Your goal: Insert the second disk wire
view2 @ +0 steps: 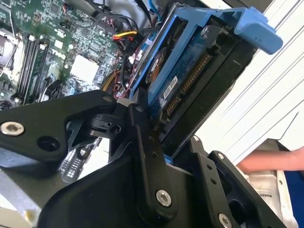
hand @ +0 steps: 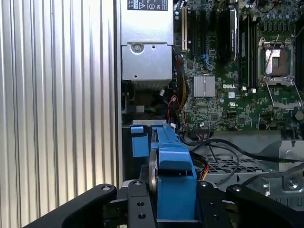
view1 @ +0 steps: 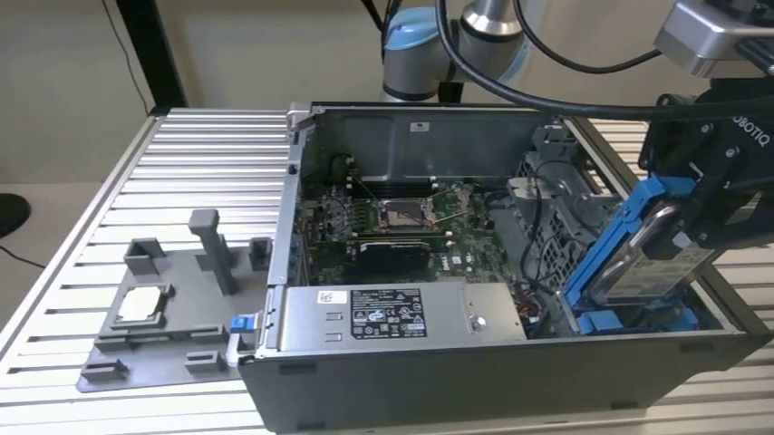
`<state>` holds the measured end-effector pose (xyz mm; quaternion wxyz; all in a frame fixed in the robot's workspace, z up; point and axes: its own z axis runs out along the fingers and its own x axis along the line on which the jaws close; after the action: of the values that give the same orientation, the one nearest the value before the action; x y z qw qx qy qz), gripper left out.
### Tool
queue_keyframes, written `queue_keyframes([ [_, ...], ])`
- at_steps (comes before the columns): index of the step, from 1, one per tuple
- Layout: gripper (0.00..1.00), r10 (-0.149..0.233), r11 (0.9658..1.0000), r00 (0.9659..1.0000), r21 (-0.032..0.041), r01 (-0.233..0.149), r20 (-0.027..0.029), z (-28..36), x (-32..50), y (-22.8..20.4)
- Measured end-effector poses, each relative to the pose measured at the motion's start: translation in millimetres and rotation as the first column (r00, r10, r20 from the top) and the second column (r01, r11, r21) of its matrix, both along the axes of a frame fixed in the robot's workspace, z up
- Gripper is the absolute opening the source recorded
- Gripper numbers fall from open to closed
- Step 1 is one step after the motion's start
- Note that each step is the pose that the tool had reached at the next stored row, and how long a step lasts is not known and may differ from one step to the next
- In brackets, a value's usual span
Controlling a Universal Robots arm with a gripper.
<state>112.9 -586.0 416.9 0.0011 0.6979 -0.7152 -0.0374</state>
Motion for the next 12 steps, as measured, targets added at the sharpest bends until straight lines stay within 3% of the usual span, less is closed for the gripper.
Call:
queue_keyframes([
  [12, 0.0, 0.0, 1.0, 1.0, 0.0025, 0.0, 0.0, -7.9, 0.5, 0.0],
])
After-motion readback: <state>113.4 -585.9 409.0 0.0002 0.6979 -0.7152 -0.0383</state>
